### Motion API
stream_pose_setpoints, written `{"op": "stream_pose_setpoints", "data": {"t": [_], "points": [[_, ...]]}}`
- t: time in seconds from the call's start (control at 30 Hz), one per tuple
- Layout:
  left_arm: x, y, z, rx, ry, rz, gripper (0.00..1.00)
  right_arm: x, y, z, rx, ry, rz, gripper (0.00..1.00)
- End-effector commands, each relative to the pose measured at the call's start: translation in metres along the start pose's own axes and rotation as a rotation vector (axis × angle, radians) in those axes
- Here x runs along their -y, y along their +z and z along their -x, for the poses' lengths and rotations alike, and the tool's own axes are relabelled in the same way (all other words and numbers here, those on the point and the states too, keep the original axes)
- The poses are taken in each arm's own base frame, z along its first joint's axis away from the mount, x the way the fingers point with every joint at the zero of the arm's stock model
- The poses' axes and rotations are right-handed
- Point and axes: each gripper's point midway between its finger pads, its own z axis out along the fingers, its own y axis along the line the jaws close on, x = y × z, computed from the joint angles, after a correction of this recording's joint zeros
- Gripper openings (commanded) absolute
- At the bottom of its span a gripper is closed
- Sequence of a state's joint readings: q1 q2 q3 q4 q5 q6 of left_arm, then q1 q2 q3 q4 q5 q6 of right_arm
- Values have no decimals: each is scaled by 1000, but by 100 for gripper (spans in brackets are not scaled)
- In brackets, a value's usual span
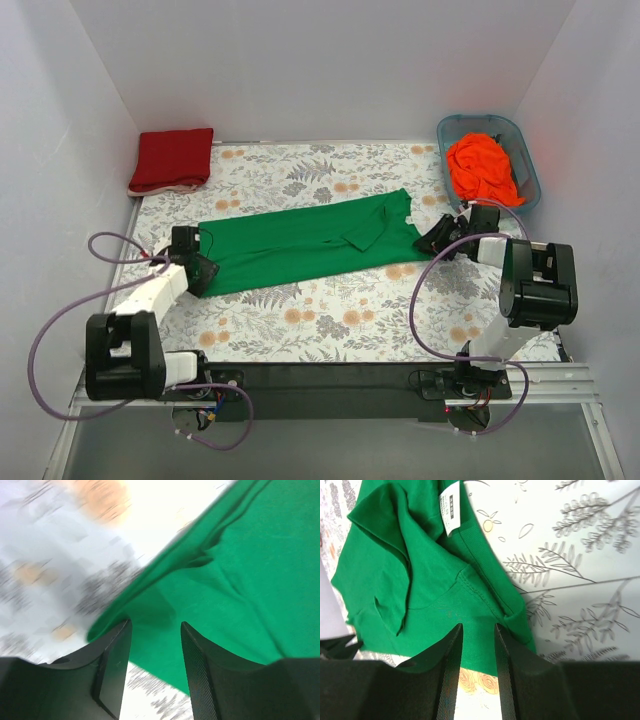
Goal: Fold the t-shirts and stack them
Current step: Fold the tshirt
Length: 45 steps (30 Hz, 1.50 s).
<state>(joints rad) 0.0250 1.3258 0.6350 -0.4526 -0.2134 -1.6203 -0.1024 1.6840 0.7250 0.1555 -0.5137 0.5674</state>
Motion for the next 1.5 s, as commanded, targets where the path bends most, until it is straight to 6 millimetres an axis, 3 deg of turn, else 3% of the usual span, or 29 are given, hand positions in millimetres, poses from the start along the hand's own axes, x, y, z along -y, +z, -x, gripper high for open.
{"op": "stream_pose_setpoints", "data": {"t": [0.0,0.07,0.23,0.3,0.43,0.5,0.6,0.7,0.8,0.93,1.07,1.2,1.37,1.47], "points": [[-41,-21,-8,14,-19,86,43,8,-13,13,57,-52,-75,40],[-34,-32,1,49,-10,38,51,-11,-20,24,89,-93,-49,40],[-4,-62,28,131,24,-99,63,-87,-28,50,161,-240,67,41],[5,-64,32,146,45,-142,64,-128,-19,47,154,-301,140,41],[9,-57,28,145,86,-184,64,-177,4,50,154,-340,217,41],[7,-52,24,145,97,-190,64,-188,20,49,153,-359,206,40],[8,-50,22,145,106,-211,64,-179,54,51,140,-331,170,39],[9,-50,25,157,115,-206,65,-167,71,52,136,-289,145,38],[9,-49,24,153,113,-211,65,-136,92,45,106,-262,87,38],[11,-48,22,141,117,-216,65,-99,103,39,82,-220,40,37],[9,-47,23,145,119,-208,65,-71,100,48,109,-172,30,37],[9,-47,22,143,120,-210,65,-70,92,51,96,-176,92,37],[15,-49,20,122,120,-231,65,-99,77,56,87,-221,191,37],[32,-56,24,106,121,-273,65,-116,61,57,97,-253,232,37]]}}
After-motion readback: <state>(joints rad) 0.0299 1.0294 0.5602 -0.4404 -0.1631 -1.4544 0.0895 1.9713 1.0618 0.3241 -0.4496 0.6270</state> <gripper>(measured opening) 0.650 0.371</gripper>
